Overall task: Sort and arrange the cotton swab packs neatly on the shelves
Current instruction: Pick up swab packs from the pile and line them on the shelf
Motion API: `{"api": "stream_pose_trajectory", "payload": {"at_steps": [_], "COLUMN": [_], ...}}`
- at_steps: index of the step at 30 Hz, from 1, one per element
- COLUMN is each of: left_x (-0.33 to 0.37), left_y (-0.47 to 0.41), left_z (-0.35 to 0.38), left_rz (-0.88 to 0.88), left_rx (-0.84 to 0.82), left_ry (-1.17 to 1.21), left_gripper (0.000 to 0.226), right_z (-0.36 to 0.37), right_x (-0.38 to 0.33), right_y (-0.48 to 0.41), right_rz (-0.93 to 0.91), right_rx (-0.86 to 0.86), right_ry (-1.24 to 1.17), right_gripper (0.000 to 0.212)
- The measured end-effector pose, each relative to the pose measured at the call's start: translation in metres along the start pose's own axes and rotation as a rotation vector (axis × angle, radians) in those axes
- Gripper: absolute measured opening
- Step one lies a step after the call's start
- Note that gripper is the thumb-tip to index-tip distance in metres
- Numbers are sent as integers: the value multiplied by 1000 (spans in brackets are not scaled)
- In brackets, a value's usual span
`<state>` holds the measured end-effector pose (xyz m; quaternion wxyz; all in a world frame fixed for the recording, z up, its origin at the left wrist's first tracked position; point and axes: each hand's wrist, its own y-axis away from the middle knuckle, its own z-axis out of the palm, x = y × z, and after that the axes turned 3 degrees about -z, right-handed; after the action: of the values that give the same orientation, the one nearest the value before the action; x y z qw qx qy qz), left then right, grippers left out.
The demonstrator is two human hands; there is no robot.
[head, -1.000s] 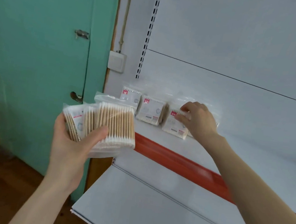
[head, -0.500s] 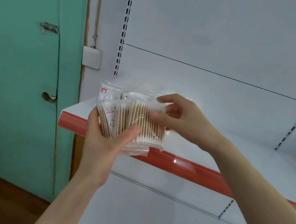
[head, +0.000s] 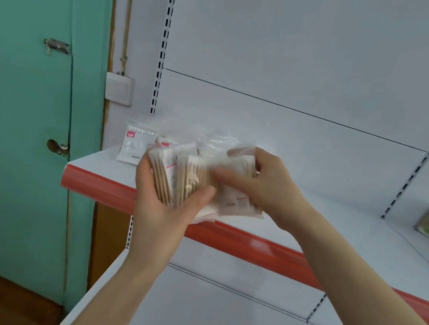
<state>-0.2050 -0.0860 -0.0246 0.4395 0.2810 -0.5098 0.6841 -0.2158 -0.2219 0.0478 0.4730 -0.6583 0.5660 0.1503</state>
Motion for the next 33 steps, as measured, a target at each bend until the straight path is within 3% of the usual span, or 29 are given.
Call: {"api": "stream_pose_trajectory", "payload": {"at_steps": [4, 9, 13, 16, 24, 29, 33], "left_x": [-2, -3, -5, -5, -8, -14, -18], "left_y": [-5, -2, -2, -2, -3, -1, 0], "left_z": [-6, -2, -1, -3, -13, -19, -26], "left_rz": [-50, -70, -83, -81, -79, -95, -105], "left_rx": [53, 64, 60, 73, 108, 104, 83], "left_ry": [87, 93, 84, 81, 82, 76, 76], "left_gripper": [74, 67, 65, 65, 60, 59, 58], "right_z": [-31, -47, -51, -62, -49, -25, -25], "right_x": [12, 35, 48, 58, 96, 101, 101], "right_y": [-8, -12, -14, -20, -30, -40, -45], "right_rz": [129, 176, 218, 229, 244, 84, 135], "right_rx": [61, 22, 38, 157, 248, 253, 216], "right_ry": [-424, -433, -531, -514, -275, 273, 575], "right_gripper": [20, 52, 36, 35, 35, 46, 55]}}
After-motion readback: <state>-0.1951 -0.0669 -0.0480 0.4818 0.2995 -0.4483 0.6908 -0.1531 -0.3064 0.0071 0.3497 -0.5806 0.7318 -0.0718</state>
